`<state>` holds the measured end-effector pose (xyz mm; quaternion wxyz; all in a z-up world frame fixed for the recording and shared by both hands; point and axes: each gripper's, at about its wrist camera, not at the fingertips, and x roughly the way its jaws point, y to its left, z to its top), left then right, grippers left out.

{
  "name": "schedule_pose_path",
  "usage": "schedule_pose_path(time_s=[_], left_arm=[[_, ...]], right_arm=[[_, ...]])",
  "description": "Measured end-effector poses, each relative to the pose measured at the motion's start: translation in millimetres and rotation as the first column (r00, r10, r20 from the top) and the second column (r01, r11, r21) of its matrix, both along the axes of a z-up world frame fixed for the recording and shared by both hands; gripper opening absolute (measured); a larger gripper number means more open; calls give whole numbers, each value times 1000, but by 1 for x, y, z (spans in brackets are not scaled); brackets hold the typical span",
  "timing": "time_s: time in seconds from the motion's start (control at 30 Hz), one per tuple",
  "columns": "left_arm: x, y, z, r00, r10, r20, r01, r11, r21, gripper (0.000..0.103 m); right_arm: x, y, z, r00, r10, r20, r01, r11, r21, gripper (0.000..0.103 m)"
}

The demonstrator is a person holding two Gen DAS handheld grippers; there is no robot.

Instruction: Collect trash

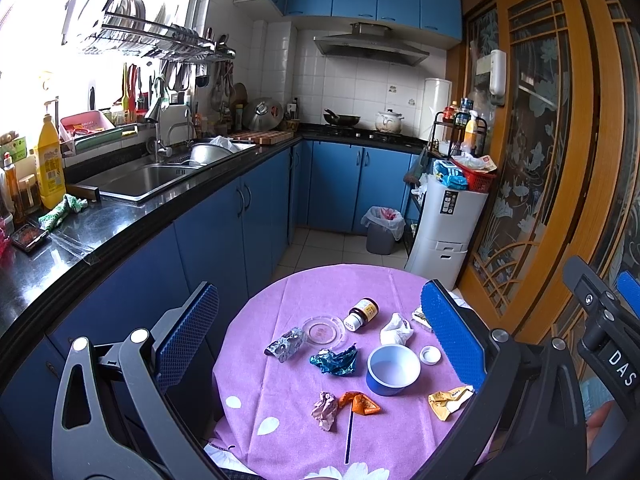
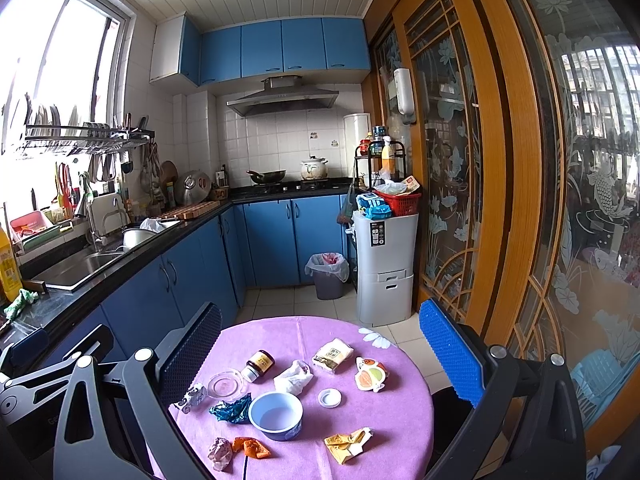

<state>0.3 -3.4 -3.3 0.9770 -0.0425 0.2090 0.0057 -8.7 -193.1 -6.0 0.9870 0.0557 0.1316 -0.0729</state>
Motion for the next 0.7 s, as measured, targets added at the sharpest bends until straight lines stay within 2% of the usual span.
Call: schedule_pose_path(time_s=[0.7], left_arm=[[0, 1, -1, 1000, 1, 3, -1, 1000, 1, 100]], right_arm=[[0, 3, 1, 1000, 2, 3, -2, 1000, -5, 97]])
